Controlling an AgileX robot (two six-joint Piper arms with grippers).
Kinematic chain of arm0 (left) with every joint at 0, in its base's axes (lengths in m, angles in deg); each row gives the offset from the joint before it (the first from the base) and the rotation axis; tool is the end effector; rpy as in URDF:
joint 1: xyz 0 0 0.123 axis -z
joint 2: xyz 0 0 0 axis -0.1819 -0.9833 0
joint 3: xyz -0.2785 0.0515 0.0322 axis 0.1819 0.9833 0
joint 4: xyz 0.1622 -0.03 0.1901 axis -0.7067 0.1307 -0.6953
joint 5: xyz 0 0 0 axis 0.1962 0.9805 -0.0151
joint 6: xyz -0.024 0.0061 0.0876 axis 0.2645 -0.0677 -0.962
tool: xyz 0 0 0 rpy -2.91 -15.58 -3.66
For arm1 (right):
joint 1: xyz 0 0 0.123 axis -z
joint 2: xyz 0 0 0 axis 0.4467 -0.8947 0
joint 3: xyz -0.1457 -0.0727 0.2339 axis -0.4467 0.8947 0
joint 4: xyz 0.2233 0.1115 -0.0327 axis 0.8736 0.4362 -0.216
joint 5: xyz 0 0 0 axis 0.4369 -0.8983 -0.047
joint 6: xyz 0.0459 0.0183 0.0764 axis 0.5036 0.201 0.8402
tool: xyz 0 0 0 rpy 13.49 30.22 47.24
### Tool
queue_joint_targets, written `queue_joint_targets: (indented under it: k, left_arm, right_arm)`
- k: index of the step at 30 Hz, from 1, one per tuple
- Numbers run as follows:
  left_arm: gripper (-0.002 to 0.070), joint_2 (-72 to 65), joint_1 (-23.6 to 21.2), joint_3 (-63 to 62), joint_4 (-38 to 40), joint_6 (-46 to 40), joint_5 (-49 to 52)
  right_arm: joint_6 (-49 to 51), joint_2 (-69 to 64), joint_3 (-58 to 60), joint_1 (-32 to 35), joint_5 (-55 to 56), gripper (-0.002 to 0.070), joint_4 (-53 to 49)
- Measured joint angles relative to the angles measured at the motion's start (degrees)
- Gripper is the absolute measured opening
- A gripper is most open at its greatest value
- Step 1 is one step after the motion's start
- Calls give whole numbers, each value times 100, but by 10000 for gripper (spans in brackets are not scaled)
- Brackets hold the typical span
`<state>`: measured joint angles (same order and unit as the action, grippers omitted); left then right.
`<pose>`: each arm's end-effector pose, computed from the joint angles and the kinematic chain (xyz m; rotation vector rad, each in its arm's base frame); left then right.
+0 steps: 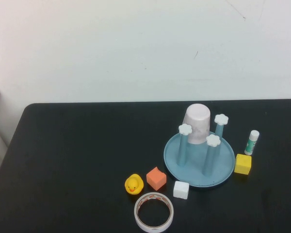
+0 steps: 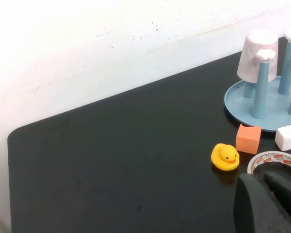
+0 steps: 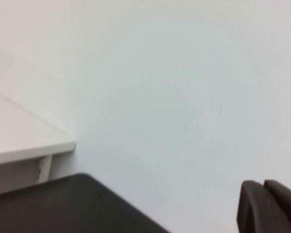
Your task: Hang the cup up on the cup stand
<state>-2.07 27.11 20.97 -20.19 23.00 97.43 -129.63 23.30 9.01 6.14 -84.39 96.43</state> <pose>0.0353 -0.0055 0.2554 0.4470 1.7500 -0.3000 0.0818 0.0548 0.3098 -0.6273 1.3696 0.2885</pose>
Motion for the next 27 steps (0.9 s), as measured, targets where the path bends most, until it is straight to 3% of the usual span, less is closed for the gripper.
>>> queue_joint_targets:
  k: [8, 13, 23, 25, 27]
  left_arm:
    - [0, 0, 0, 2, 0, 0, -10]
    - [0, 0, 0, 2, 0, 0, -13]
    - [0, 0, 0, 2, 0, 18, -22]
    - [0, 0, 0, 2, 0, 18, -22]
    - [0, 0, 0, 2, 0, 18, -22]
  right_arm:
    - [-11, 8, 314, 0, 150, -1, -20]
    - [-716, 22, 501, 0, 976, -1, -20]
    - [-1242, 173, 565, 0, 1086, -1, -1]
    - [-1015, 309, 683, 0, 1123, -1, -208]
    - [3, 544, 841, 0, 1276, -1, -1215]
